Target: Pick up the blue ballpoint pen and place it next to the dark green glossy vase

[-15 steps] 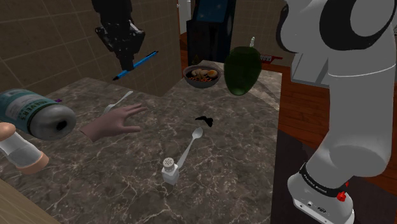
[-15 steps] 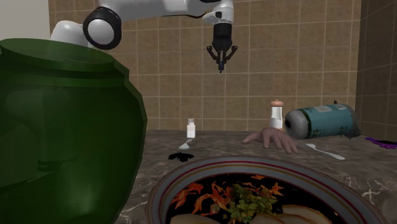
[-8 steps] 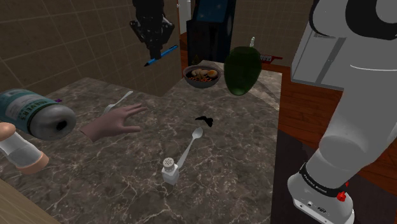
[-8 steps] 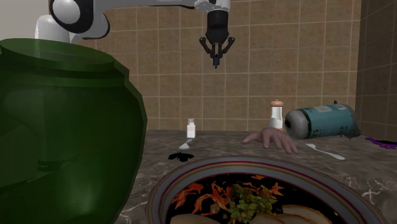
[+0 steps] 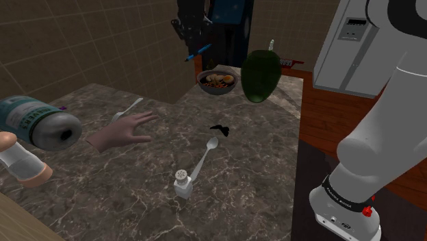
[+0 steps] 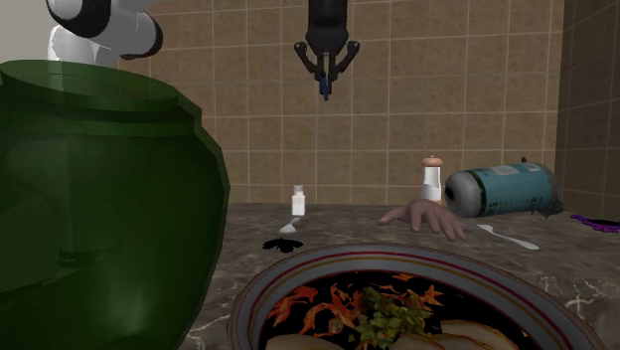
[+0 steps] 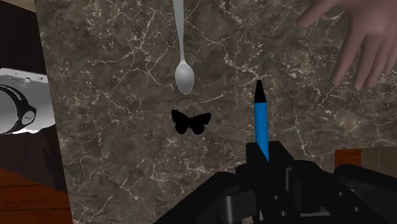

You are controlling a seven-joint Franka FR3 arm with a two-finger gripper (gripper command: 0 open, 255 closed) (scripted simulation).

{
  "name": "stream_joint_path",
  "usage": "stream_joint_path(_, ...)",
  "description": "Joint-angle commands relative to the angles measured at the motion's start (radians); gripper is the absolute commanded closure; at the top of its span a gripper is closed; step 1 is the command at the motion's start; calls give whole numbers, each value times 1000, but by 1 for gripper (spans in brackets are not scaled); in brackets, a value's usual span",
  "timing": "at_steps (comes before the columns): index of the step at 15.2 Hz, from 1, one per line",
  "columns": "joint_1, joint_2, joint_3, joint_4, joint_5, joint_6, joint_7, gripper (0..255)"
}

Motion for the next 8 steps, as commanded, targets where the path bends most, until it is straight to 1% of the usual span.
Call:
stream_joint_path(1,-33,-4,-20,10,4,-15,-55,255)
stream_joint_path(8,-137,-15,-88,10,11,-33,-225,255)
